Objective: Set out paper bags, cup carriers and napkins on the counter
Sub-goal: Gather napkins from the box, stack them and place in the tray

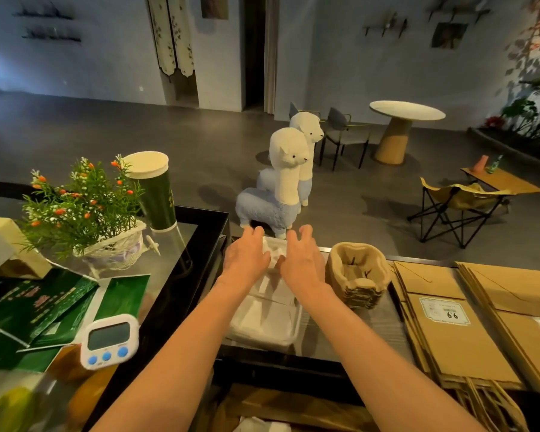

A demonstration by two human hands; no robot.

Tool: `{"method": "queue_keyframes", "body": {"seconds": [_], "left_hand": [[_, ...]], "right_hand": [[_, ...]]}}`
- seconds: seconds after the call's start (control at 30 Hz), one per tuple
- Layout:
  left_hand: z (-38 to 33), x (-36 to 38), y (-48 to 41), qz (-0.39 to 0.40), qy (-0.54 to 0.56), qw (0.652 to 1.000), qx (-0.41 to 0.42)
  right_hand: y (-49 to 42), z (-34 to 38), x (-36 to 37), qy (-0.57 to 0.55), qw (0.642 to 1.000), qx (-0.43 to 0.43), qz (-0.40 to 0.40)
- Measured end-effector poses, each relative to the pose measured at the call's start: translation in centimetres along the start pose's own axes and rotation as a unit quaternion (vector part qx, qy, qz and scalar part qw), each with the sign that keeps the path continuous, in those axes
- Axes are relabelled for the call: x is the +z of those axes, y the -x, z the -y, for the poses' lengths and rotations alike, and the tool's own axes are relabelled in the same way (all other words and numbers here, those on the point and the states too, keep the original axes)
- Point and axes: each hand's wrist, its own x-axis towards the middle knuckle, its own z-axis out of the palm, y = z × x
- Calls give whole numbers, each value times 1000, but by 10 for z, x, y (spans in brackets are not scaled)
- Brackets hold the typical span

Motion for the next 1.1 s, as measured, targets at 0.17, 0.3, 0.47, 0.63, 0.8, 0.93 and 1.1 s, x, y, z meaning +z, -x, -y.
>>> {"method": "queue_keyframes", "body": {"seconds": [0.17, 0.3, 0.47, 0.63, 0.8, 0.93, 1.1], "left_hand": [[3, 3, 2, -67, -134, 984, 98], [1, -1, 6, -24, -102, 990, 92], [4, -5, 18, 4, -90, 993, 78], [4, -8, 26, 23, -47, 996, 70], [-5, -20, 54, -59, 78, 992, 76], [-14, -25, 91, -109, 212, 970, 54], [-27, -19, 137, -133, 333, 933, 35]], "right_hand": [[5, -4, 2, 115, 986, -107, -47], [3, -8, -6, 128, 984, -118, 29], [11, -8, -13, 145, 978, -137, 65], [18, -6, -23, 91, 986, -124, 72], [37, -5, -35, -49, 995, -77, 29], [60, -8, -47, -196, 980, -8, -24], [101, -15, -57, -376, 926, 29, -32]]}}
